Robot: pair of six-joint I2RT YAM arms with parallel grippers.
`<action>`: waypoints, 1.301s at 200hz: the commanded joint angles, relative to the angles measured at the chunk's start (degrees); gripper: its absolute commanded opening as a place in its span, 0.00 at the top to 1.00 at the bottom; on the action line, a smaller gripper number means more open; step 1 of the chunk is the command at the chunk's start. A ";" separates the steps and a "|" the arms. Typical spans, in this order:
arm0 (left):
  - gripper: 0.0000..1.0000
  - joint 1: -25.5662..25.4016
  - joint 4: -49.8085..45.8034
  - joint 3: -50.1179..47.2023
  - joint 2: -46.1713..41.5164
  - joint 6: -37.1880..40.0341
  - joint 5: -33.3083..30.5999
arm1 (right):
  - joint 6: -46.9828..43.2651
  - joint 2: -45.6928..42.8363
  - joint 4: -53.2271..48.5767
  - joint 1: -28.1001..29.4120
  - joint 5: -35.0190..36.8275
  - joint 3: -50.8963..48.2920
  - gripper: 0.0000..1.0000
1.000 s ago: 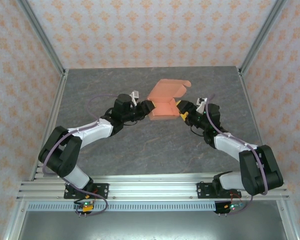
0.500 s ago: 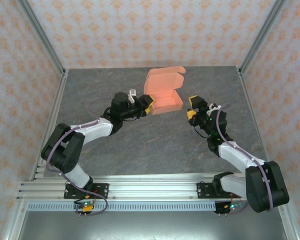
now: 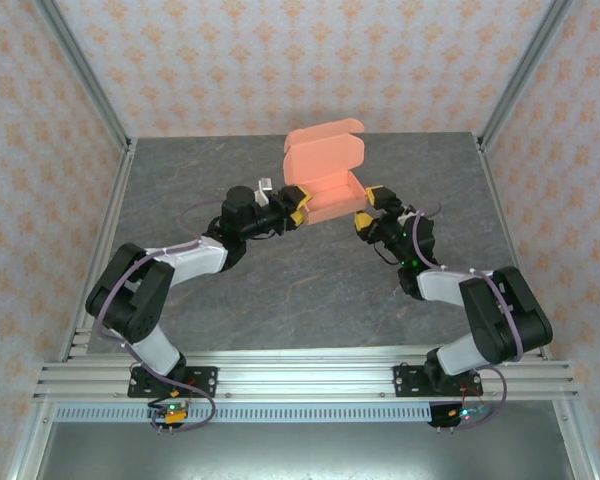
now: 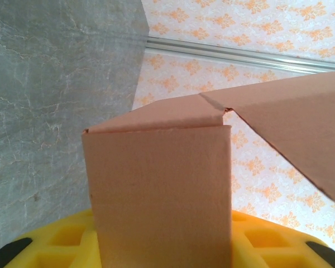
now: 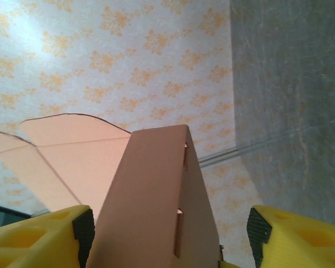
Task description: Fold the paper box
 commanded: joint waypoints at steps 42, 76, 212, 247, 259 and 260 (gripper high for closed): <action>0.66 -0.55 1.75 -0.77 -0.12 0.64 1.41 | -0.48 -0.81 4.23 0.41 -1.01 3.70 0.23; 0.66 -0.71 1.83 -0.49 -0.44 1.02 1.84 | -2.00 -0.66 1.40 0.41 -1.41 4.58 0.34; 0.66 -0.91 -5.07 0.53 -2.49 7.48 2.09 | -17.48 -4.25 -19.30 0.25 -4.94 9.50 0.44; 0.66 -0.87 -5.24 0.27 -3.05 7.85 2.03 | -18.45 -3.97 -21.72 -0.25 -4.80 12.33 0.33; 0.66 -0.90 -4.86 0.05 -3.05 7.70 2.16 | -18.31 -3.57 -22.16 -0.38 -4.78 13.04 0.33; 0.66 -0.92 -4.85 0.03 -3.09 7.68 2.18 | -18.29 -3.53 -22.20 -0.47 -4.73 13.08 0.33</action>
